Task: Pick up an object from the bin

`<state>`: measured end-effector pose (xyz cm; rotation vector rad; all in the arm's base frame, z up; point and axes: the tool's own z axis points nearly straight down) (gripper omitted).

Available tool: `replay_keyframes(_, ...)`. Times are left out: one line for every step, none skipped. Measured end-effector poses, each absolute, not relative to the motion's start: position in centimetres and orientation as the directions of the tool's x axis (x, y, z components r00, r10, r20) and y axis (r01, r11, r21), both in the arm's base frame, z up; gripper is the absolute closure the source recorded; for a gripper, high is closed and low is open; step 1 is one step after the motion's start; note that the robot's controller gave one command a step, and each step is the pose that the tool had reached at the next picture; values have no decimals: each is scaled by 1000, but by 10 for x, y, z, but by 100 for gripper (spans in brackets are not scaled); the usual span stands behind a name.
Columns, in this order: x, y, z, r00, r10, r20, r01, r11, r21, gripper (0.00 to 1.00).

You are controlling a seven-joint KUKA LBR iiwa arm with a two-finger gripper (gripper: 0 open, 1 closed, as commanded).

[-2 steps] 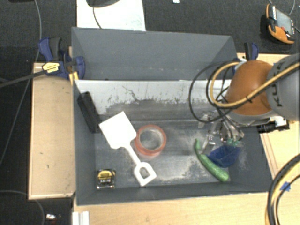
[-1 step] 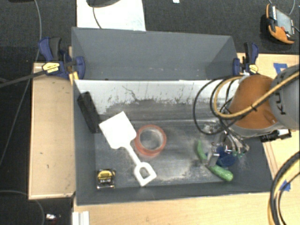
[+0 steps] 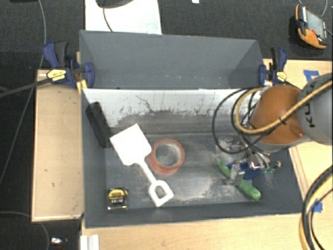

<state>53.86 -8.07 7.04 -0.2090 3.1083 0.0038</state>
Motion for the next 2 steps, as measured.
replay_keyframes(522, -106, 70, -996, 85, -15, 85, 996, 2, 0)
replay_keyframes(541, -107, 72, -997, -65, -30, -65, 998, 2, 100)
